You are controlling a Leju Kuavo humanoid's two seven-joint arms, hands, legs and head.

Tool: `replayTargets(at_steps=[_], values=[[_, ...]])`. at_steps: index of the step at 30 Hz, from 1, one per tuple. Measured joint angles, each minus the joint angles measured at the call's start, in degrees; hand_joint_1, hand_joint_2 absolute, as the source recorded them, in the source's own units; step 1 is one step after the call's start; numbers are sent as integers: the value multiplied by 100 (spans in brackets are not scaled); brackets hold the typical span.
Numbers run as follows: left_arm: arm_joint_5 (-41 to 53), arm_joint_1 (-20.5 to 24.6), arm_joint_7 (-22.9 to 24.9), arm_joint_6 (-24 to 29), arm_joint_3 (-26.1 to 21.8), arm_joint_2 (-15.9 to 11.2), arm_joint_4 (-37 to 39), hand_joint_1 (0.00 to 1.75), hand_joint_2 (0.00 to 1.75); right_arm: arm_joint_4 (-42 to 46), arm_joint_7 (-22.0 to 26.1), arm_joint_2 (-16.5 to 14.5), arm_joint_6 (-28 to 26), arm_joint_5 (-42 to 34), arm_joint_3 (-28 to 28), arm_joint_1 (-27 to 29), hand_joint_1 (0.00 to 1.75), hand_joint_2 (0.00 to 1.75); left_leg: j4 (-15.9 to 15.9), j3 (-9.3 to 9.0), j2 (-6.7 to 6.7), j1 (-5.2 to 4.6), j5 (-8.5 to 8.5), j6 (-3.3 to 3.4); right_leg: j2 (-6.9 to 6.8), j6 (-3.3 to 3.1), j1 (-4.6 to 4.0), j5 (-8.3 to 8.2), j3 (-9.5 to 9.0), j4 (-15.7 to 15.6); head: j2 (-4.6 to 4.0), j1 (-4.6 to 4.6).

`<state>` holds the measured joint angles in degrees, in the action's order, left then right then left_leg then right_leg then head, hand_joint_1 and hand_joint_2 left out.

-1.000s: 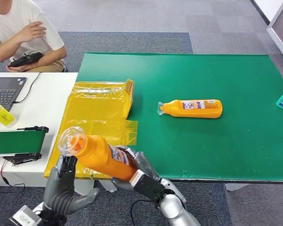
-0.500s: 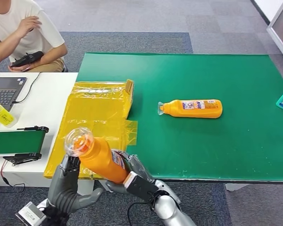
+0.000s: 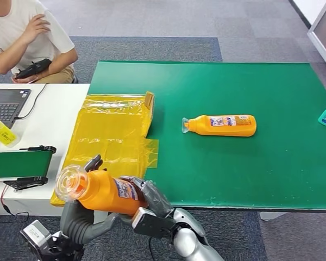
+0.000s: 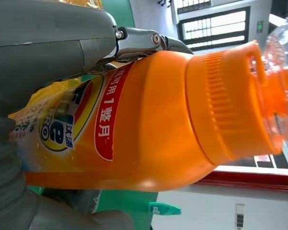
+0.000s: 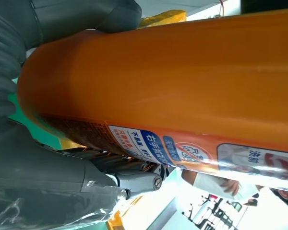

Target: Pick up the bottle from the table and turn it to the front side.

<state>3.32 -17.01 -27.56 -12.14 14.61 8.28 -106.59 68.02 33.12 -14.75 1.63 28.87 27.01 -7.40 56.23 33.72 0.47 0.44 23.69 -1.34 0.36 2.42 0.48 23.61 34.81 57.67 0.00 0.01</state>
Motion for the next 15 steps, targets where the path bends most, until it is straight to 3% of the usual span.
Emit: replayTargets(at_steps=[10, 11, 14, 15], values=[[-289, -6, 110, -262, -72, 185, 212, 2, 175, 19, 55, 16, -147, 29, 84, -15, 175, 175, 0, -1, 0, 0, 0, 0, 0, 0, 0, 0, 0, 0, 0, -1], [-321, -4, 103, -289, -69, 186, 238, 27, 175, 23, 55, 17, -150, 33, 87, -15, 175, 175, 0, -1, 0, 0, 0, 0, 0, 0, 0, 0, 0, 0, 0, -1], [-333, 24, 47, -331, -44, 186, 290, 157, 175, 26, 56, 20, -186, 33, 90, -15, 175, 175, 0, -1, 0, 0, 0, 0, 0, 0, 0, 0, 1, 0, 0, -1], [-308, 40, 33, -331, -29, 186, 302, 175, 175, 26, 55, 22, -206, 27, 90, -14, 175, 175, 0, -1, 0, 0, 0, 0, 0, 0, 0, 0, 1, 0, 0, -1]])
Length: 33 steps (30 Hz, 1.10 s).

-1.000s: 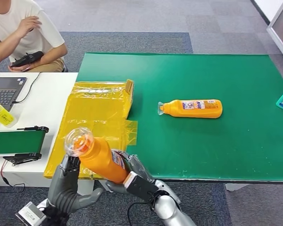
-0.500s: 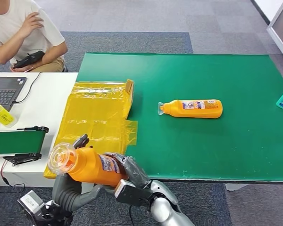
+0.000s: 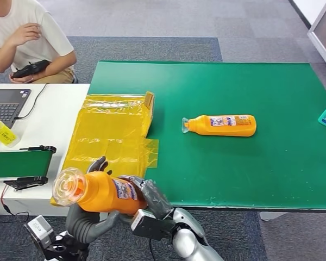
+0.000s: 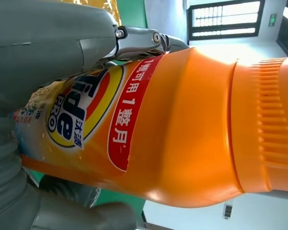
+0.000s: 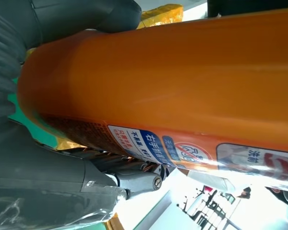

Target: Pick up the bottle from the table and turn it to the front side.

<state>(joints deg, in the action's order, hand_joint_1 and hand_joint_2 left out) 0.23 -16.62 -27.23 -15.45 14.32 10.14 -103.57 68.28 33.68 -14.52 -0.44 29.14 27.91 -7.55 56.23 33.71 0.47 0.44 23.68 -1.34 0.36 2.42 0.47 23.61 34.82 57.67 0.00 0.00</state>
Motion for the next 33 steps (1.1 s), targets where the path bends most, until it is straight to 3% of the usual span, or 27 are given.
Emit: replayTargets(at_steps=[14, 15, 18, 19, 28, 33], values=[[256, 133, -37, 293, 332, -111, 31, 175, 175, -72, 11, 36, -50, -73, -45, 69, 172, 175, 0, 0, 0, 0, 0, 0, 0, -1, 0, 0, 3, 0, 0, 1], [254, 135, -36, 300, 344, -114, 31, 175, 175, -86, 13, 36, -49, -78, -51, 67, 143, 175, 0, 0, 0, 0, 0, 0, 0, -1, 0, 0, 3, 0, 0, 1], [280, 150, -34, 332, 378, -119, 41, 175, 175, -133, 13, 34, -48, -93, -72, 60, 15, 175, 0, 0, 0, 0, 0, 0, 0, -1, 0, 0, 2, 0, 0, 0], [309, 157, -43, 362, 393, -120, 45, 175, 175, -162, 4, 33, -48, -101, -87, 60, 0, 175, 0, 0, 0, 0, 0, 0, 0, -1, 0, 0, 2, 0, 0, 0], [101, 113, -127, 582, 453, -26, -97, 175, 175, -421, -120, 24, -82, -137, -297, 87, 0, 175, 0, 1, 0, 0, 0, 0, 0, -1, 0, -1, 1, 0, 0, -1], [90, 31, -231, 769, 282, 211, -394, 175, 175, -468, -203, 19, -97, -133, -439, 127, 0, 175, 0, 2, 0, 0, 0, 0, -1, 0, 0, 0, 1, 0, 0, -1]])
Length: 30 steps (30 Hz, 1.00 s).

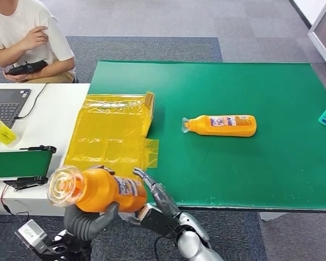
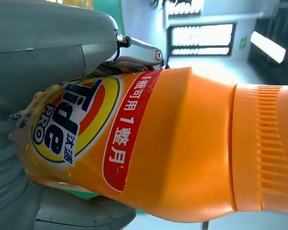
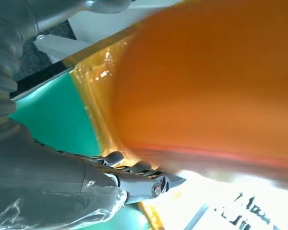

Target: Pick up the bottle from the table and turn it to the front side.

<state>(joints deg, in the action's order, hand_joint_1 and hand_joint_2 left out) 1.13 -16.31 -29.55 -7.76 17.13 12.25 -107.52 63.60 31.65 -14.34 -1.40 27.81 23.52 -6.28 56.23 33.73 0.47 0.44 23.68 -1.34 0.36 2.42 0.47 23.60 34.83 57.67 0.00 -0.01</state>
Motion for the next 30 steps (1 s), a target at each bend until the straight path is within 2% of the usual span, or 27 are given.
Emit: replayTargets(at_steps=[2, 8, 11, 15, 18, 21, 23, 26, 30], values=[[426, 0, -23, 245, -122, 119, -207, 175, 175, 34, -42, 0, 4, 7, -82, 51, 0, 175, 0, 0, 0, 0, 0, 0, 0, 0, 0, 0, 0, 0, 0, 0], [2440, 96, -112, 1667, -634, 406, -548, 175, 175, 176, -103, -3, 56, 13, -276, 146, 0, 175, 0, 0, 0, 0, 0, 0, 0, 0, 0, 0, -1, 0, 0, 0], [3276, 211, 144, 2247, -906, 463, -530, 175, 175, 188, -101, -26, 117, 16, -296, 138, 0, 175, 0, -2, 0, 0, -2, -2, 1, -1, 0, -1, 0, 0, 0, -1], [3941, 581, 677, 2498, -1640, 469, -334, 175, 175, 180, -36, -78, 232, 2, -293, 103, 0, 175, 0, -2, 0, 4, -8, -7, 1, -3, -5, -2, 0, 2, 0, 1], [4894, 947, 925, 2462, -2125, 440, -107, 175, 175, 150, 25, -94, 288, -40, -287, 41, 0, 175, 0, -2, 0, 5, -12, -7, 0, -4, -6, -3, -1, 3, 0, 1], [5709, 1327, 1210, 2294, -2330, 268, 352, 175, 175, 109, 81, -110, 355, -97, -273, -31, 0, 175, 0, -1, 0, 5, -15, -7, 0, -7, -6, -7, -2, 3, 0, 0], [5834, 1519, 1272, 2100, -2397, 102, 710, 175, 175, 71, 121, -119, 403, -138, -265, -73, 0, 175, 0, -1, 0, 5, -15, -8, 0, -12, -6, -12, 0, 3, 0, 1], [6113, 1805, 1385, 1848, -2418, -258, 1386, 175, 175, -45, 193, -138, 503, -197, -233, -164, 0, 175, 0, -2, -1, 5, -17, -11, 1, -15, -6, -14, 4, 3, 0, 1], [6637, 2286, 1562, 1857, -2383, -728, 2548, 175, 175, -256, 255, -164, 569, -221, -146, -270, 0, 175, 0, 0, -2, 8, -23, -19, 2, -18, -10, -16, 8, 6, 0, 2]])
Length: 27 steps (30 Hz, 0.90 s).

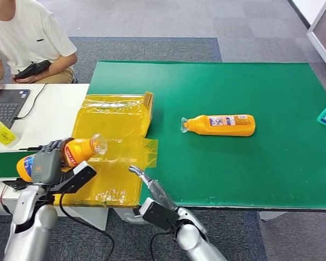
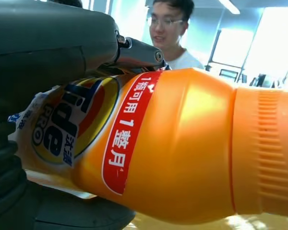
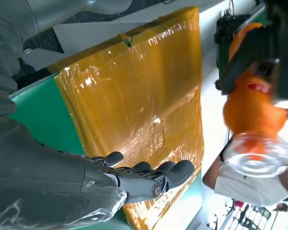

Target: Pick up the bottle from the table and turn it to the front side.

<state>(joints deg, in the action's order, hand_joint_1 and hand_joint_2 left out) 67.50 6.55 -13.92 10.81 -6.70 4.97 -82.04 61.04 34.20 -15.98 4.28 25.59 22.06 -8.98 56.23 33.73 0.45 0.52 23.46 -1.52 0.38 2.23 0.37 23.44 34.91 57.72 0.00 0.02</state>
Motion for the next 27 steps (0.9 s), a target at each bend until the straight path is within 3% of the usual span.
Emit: replayTargets(at_steps=[8, 13, 20, 27], values=[[146, 510, 72, 35, 103, -371, 922, 175, 175, -176, 21, -13, 8, -7, 39, -81, 0, 175, 0, -1, 0, 0, -1, -1, -1, -1, -1, 0, -5, 1, 0, -2], [741, 1061, 628, -120, 248, -430, 1591, 175, 175, -292, 81, -46, 131, -102, 70, -187, 0, 175, 0, -3, 1, 1, -15, -6, -2, -9, -2, -10, -2, 2, 0, -1], [1717, 2105, 1064, 16, 661, -252, 3282, 175, 175, -419, 145, -69, 197, -208, 143, -263, 0, 175, -1, 2, 4, 2, -39, -10, -5, -10, -3, -27, -1, 7, 0, -2], [1825, 2515, 1096, 84, 910, -74, 4022, 175, 175, -513, 166, -72, 208, -245, 145, -285, 0, 175, -1, 3, 4, 0, -39, -7, -6, -6, 0, -30, -1, 6, 0, -2]])
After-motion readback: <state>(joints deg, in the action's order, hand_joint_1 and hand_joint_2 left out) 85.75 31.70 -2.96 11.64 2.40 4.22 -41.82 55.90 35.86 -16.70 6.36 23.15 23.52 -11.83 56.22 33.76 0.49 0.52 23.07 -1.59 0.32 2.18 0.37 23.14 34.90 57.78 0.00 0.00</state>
